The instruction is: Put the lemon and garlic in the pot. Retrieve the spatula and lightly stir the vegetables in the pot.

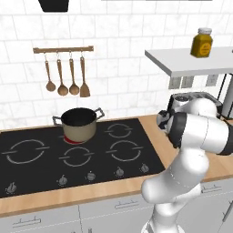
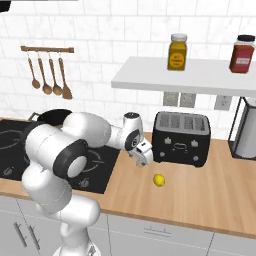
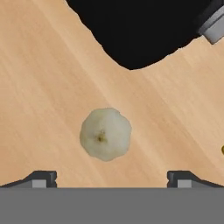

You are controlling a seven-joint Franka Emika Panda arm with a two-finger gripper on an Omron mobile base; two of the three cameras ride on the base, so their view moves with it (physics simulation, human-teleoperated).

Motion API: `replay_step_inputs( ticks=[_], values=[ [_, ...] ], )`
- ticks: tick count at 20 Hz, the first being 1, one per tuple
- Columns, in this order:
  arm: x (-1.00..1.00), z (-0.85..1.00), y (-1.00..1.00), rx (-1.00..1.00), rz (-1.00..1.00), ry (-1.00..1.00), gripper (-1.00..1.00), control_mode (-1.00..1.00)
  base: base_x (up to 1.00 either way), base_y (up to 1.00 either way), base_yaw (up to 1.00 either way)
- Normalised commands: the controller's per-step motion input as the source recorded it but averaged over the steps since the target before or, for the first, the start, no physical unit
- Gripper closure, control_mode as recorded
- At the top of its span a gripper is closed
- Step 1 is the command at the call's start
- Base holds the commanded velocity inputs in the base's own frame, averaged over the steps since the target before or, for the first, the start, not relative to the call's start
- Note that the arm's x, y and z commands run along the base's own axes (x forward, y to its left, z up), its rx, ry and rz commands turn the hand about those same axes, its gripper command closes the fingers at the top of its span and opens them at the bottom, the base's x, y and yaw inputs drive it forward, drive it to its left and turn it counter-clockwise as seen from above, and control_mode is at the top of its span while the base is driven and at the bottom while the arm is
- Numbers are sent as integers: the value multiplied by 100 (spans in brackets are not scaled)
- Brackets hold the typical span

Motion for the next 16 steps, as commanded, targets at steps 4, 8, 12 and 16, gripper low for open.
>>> replay_step_inputs(
  ticks=[4, 8, 12, 16],
  values=[
    [35, -15, -3, 0, -2, 0, -100, -100, 0, 0, 0],
    [17, -27, -12, 0, -4, 1, -100, -100, 0, 0, 0],
    [2, -31, -14, 0, -3, 1, -100, -100, 0, 0, 0],
    [0, -28, -3, 0, 0, 0, -100, -100, 0, 0, 0]
  ],
)
